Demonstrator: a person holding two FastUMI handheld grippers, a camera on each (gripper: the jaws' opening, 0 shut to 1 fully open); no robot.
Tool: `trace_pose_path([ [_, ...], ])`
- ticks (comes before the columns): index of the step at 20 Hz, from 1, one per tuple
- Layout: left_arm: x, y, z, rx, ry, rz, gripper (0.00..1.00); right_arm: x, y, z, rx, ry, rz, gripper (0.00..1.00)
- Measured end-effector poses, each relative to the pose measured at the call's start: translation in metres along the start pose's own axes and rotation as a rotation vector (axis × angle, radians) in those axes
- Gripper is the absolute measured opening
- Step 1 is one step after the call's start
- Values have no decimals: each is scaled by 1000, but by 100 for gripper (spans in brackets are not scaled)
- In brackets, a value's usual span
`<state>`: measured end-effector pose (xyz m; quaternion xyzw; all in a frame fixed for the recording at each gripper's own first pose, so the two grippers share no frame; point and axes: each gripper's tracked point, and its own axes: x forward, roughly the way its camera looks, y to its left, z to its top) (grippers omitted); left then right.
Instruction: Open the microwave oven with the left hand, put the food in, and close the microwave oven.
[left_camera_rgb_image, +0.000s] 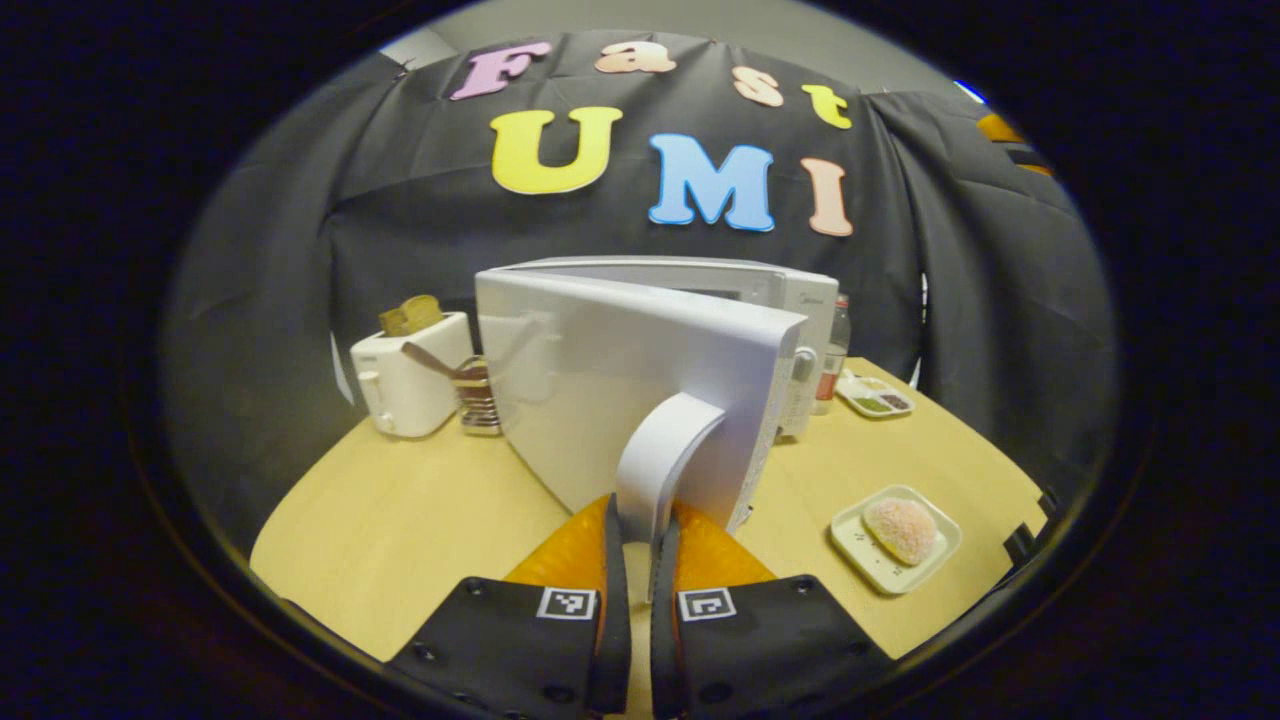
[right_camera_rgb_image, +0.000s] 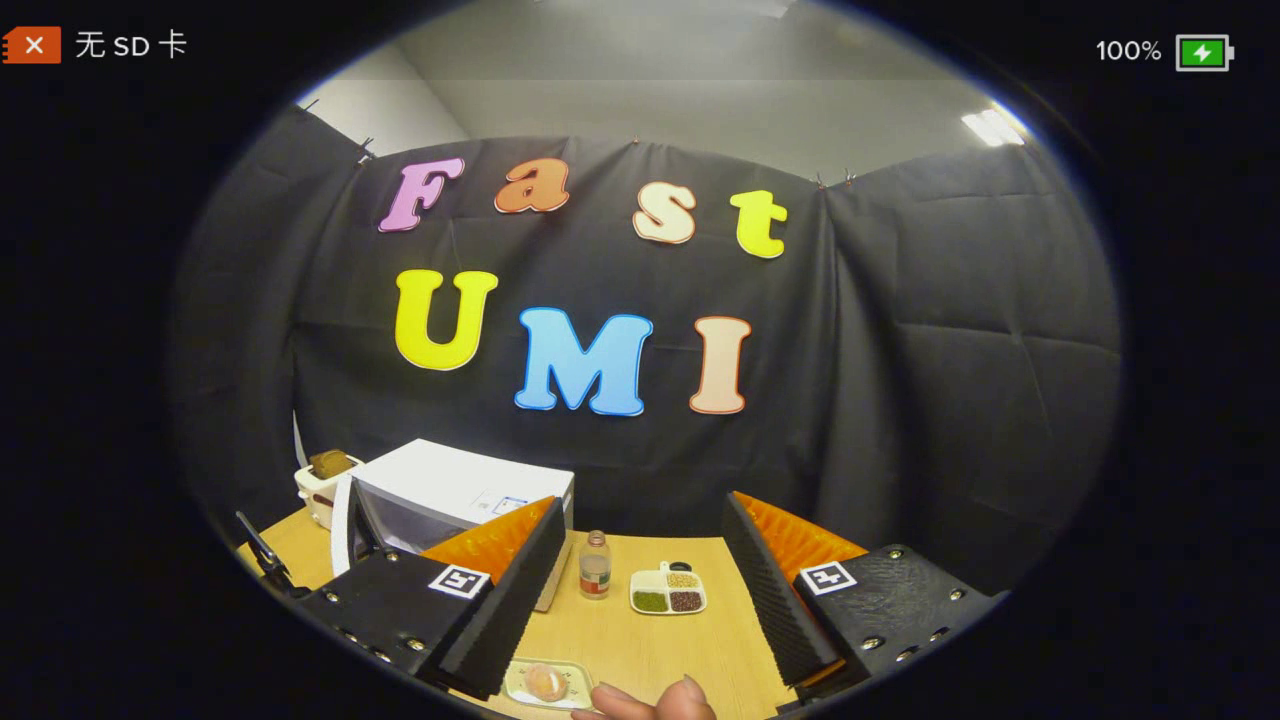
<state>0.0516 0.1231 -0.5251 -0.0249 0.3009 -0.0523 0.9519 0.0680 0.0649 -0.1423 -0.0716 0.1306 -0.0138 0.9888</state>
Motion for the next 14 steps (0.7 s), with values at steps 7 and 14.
trace_pose_path([
  [7, -31, 70, -16, -113, 94, 168, 17, -11, -11, -27, 8, 25, 124, 97],
  [14, -37, 96, -20, -52, 181, 68, 17, -22, -9, -71, 120, 133, 193, 97],
])
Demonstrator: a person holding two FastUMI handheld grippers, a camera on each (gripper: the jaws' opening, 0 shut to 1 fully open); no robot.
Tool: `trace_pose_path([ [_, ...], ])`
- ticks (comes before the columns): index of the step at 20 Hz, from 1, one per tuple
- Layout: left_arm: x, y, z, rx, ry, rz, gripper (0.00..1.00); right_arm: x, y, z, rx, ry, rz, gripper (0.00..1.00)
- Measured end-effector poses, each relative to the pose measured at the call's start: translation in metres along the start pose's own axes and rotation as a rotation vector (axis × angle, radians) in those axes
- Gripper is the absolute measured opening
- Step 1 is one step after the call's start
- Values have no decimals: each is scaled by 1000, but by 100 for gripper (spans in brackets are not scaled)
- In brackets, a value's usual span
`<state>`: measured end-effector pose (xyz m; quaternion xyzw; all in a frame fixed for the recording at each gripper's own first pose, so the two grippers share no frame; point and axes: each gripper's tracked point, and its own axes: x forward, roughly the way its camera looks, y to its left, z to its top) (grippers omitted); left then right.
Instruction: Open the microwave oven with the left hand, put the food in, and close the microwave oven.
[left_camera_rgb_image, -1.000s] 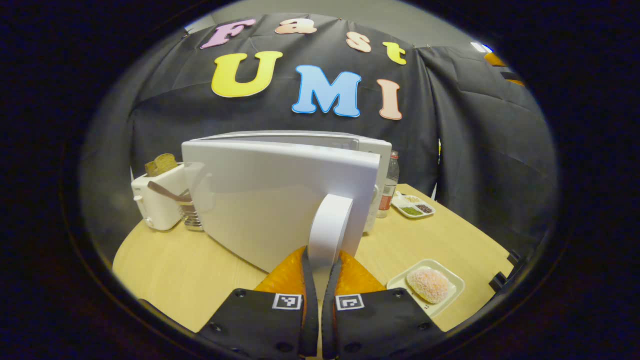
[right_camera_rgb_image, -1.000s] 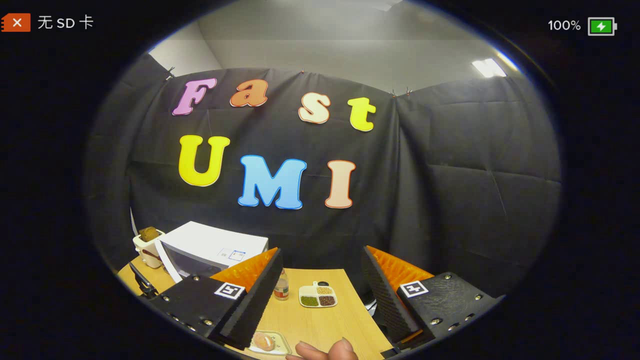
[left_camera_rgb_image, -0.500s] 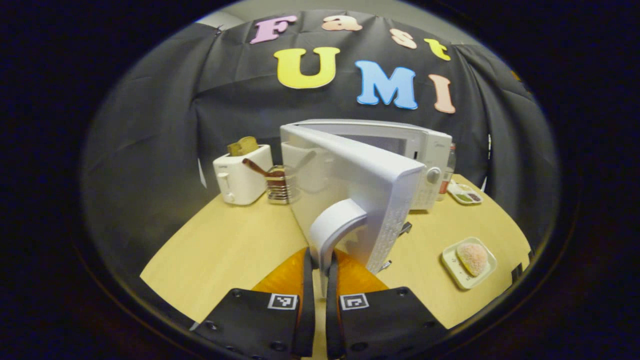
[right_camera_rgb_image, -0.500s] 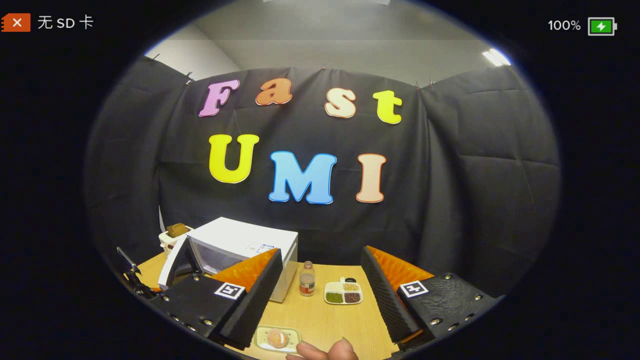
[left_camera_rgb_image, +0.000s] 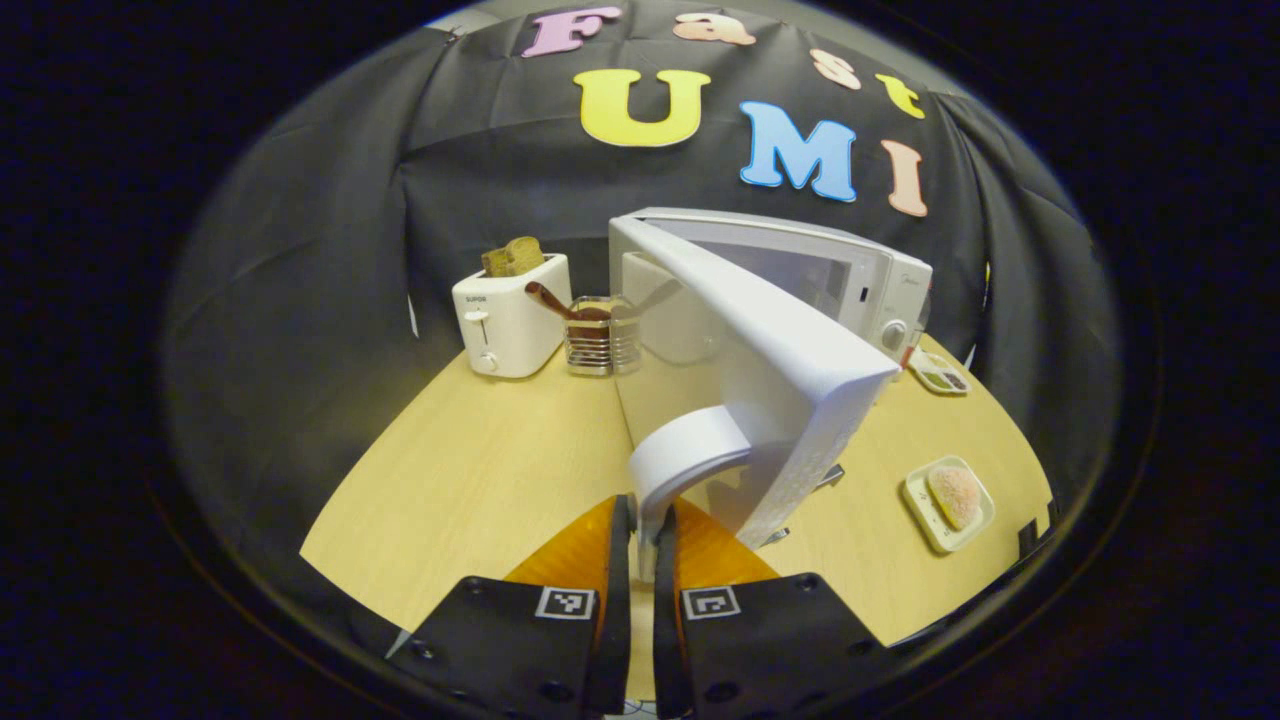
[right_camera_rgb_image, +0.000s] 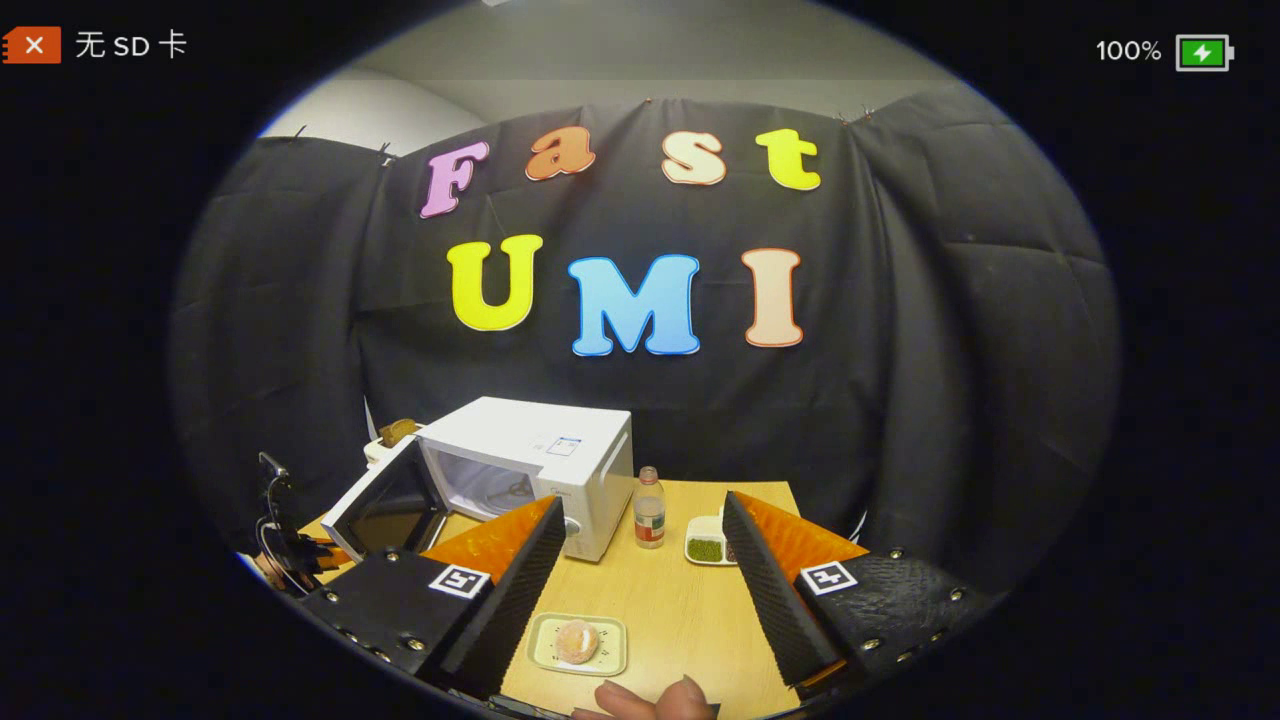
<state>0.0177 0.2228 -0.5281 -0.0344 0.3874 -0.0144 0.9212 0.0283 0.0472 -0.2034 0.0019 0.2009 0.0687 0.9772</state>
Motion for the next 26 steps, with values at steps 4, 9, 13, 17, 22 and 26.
trace_pose_path([
  [4, -3, 24, -2, 31, 24, -71, 19, 12, 17, -33, 19, 73, -31, 97],
  [9, -20, 57, -29, 46, 27, -145, 28, 33, 58, -110, 61, 246, -70, 97],
  [13, -47, 80, -44, -36, -5, -126, 48, 49, 90, -166, 3, 349, -66, 97],
  [17, -87, 107, -29, -163, -95, 43, 71, 76, 102, -230, -14, 484, -55, 98],
  [22, -148, 105, -13, -169, -162, 151, 96, 90, 96, -293, -34, 625, -72, 98],
  [26, -163, 78, -5, -163, -122, 121, 93, 109, 90, -324, -57, 687, -61, 98],
])
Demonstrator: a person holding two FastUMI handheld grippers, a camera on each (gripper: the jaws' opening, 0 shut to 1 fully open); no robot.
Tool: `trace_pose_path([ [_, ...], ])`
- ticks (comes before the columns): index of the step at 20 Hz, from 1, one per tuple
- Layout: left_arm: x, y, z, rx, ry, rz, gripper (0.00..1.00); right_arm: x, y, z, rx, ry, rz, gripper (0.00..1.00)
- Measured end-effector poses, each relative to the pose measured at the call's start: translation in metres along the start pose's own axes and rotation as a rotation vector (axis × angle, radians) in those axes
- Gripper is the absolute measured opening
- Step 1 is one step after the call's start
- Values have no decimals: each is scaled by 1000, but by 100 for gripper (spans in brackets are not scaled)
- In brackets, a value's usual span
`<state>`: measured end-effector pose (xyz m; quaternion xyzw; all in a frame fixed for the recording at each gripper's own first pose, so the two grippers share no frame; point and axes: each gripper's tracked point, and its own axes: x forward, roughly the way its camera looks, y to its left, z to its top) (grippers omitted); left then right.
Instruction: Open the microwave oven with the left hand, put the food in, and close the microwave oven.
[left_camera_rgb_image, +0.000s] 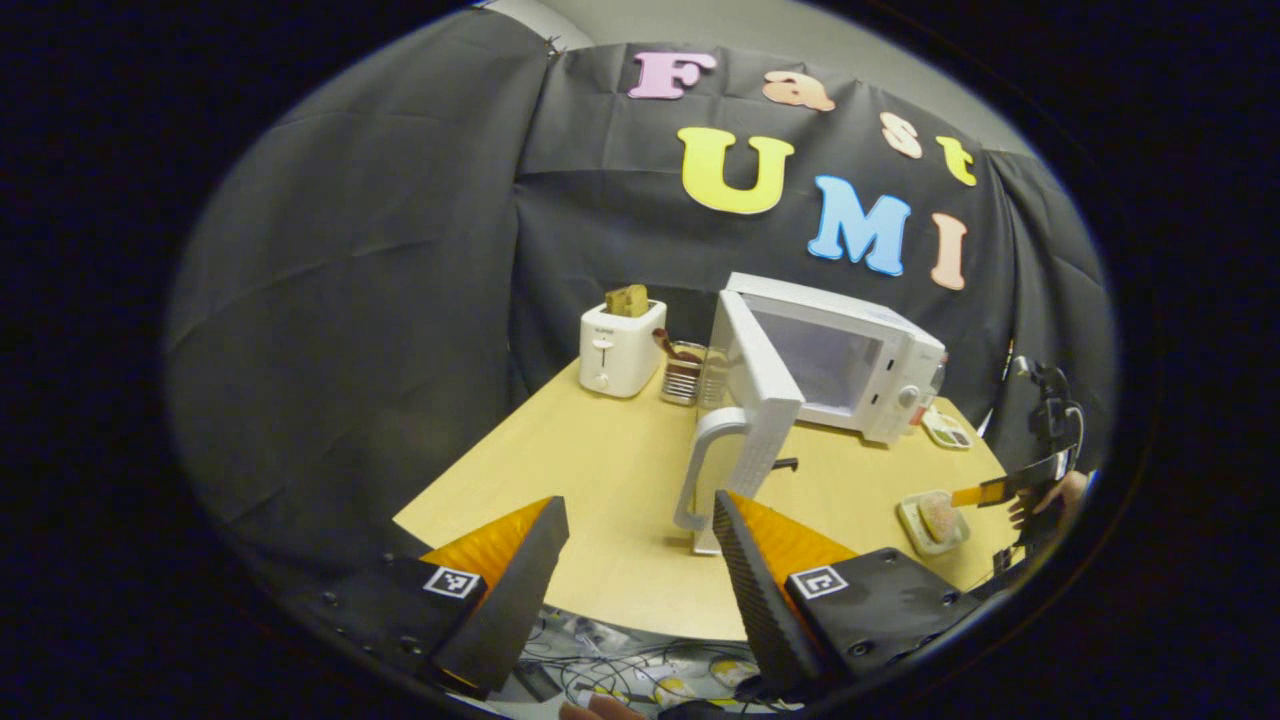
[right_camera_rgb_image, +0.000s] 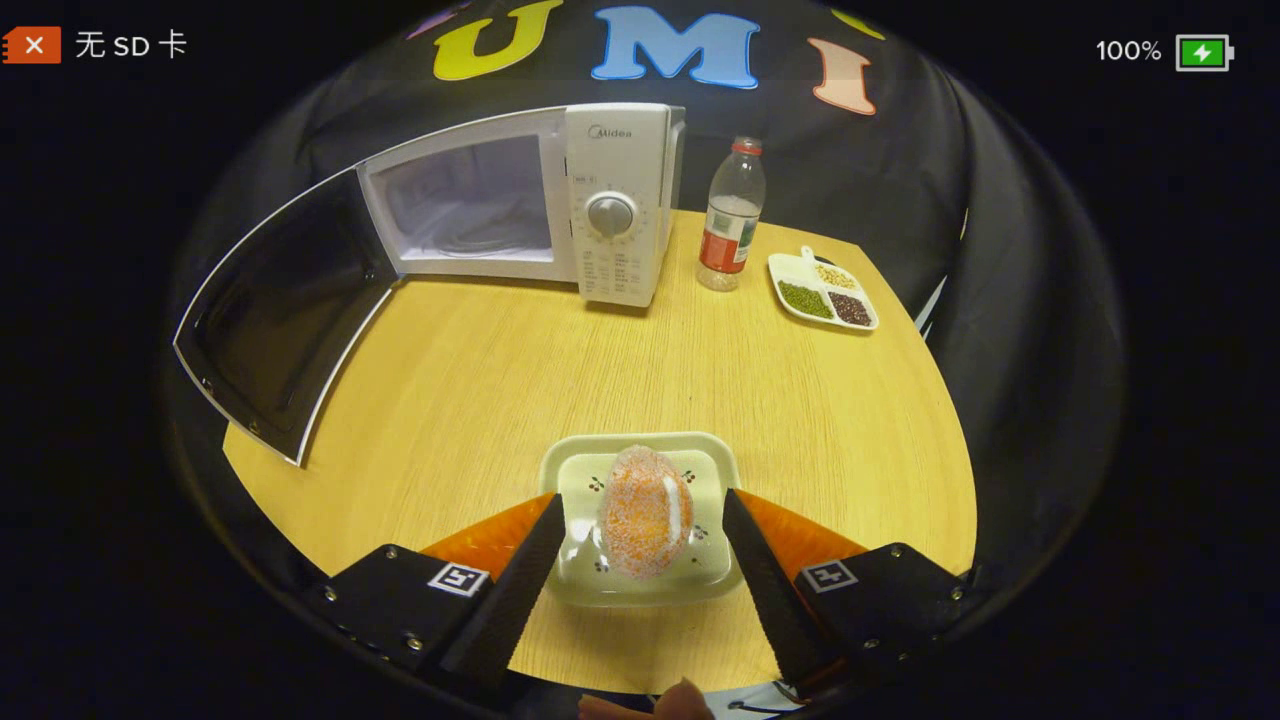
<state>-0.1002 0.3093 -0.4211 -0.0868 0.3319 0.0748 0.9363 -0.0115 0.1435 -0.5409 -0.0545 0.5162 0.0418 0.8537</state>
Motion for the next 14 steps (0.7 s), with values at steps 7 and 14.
trace_pose_path([
  [7, -11, -49, 14, -68, 34, 54, 97, 44, -3, -12, -21, 58, 52, 98],
  [14, -24, -87, 28, -59, 53, 150, 92, 67, 3, -18, -21, 63, 143, 84],
])
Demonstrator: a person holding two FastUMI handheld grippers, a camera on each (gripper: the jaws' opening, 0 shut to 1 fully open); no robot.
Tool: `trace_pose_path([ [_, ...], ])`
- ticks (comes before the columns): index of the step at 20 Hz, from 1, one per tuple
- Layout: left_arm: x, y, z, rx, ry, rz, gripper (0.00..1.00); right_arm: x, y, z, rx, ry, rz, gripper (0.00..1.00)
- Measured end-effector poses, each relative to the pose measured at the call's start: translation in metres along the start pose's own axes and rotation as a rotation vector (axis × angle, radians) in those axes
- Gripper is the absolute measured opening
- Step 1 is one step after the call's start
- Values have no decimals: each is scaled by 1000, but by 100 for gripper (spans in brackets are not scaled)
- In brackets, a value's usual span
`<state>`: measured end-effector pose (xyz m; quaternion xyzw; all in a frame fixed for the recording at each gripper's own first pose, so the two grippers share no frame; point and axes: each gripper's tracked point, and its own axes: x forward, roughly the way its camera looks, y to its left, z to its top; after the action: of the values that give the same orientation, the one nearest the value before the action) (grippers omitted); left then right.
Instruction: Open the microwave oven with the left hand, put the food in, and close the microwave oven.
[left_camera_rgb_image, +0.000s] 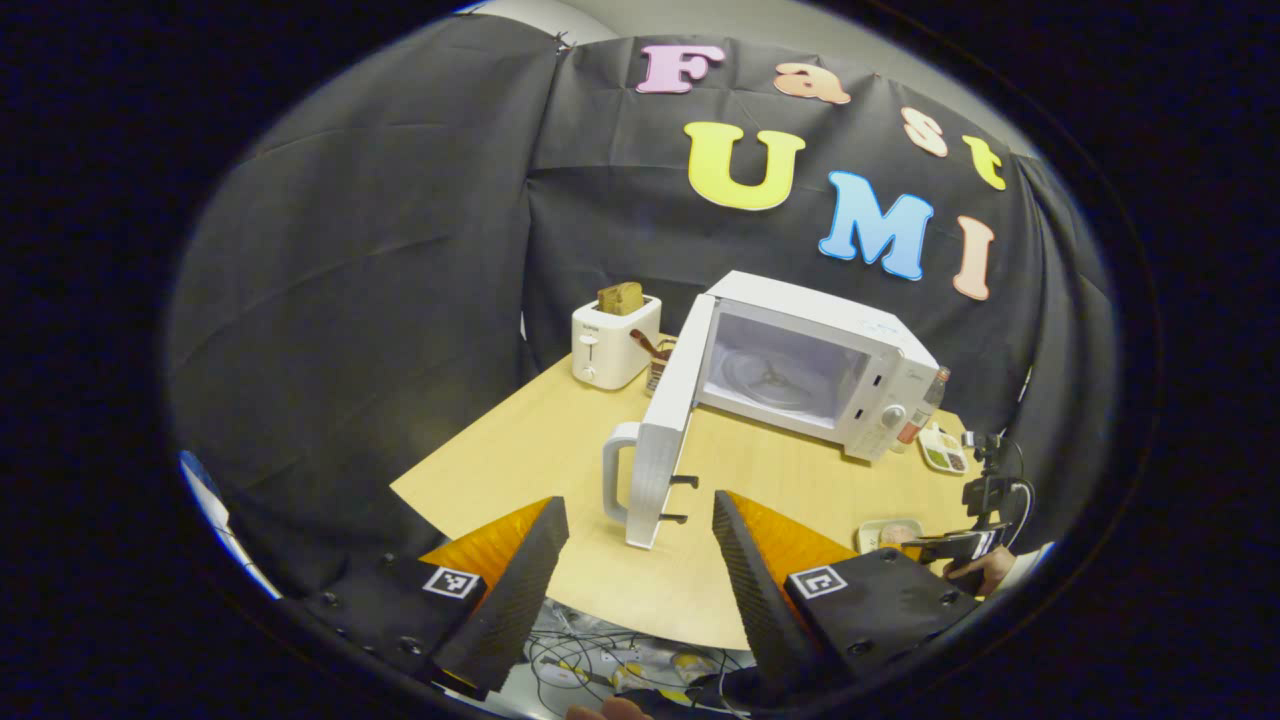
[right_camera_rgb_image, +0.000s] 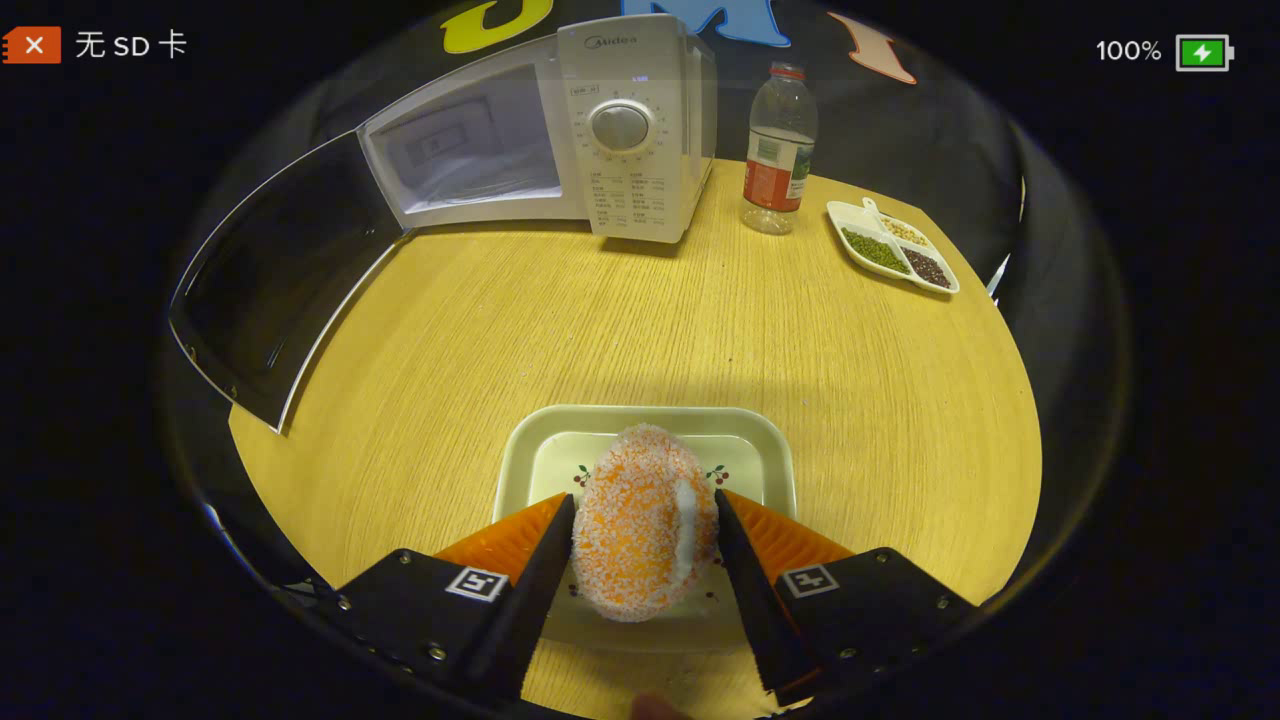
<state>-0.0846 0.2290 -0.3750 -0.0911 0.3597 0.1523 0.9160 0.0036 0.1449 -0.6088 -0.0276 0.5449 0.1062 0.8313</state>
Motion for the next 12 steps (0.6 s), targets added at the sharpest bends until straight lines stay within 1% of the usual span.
trace_pose_path([
  [1, -4, -4, -5, -10, 10, 14, 93, 1, 3, 0, 3, 9, 30, 79],
  [2, -7, -9, -8, -20, 18, 24, 93, 0, 5, 1, 3, 7, 39, 73],
  [3, -11, -14, -10, -26, 17, 26, 97, 0, 6, 1, 1, 21, 60, 74],
  [4, -14, -18, -10, -20, 15, 30, 93, -1, 5, 0, 2, 18, 65, 73],
  [5, -17, -19, -12, -10, 15, 32, 95, 0, 3, 1, -1, 17, 65, 65],
  [6, -22, -20, -10, -1, 7, 32, 96, -2, 4, -2, -7, 21, 72, 66],
  [8, -34, -16, -4, -1, -20, 35, 96, -5, 4, -2, -12, 19, 72, 66],
  [9, -42, -12, -4, -9, -33, 35, 93, -9, 6, -1, -2, 18, 73, 65],
  [10, -50, -7, -4, -16, -48, 35, 96, -13, 9, 3, 9, 7, 71, 65],
  [12, -71, 7, -6, -26, -76, 34, 96, -24, 16, 12, 21, -17, 60, 65],
])
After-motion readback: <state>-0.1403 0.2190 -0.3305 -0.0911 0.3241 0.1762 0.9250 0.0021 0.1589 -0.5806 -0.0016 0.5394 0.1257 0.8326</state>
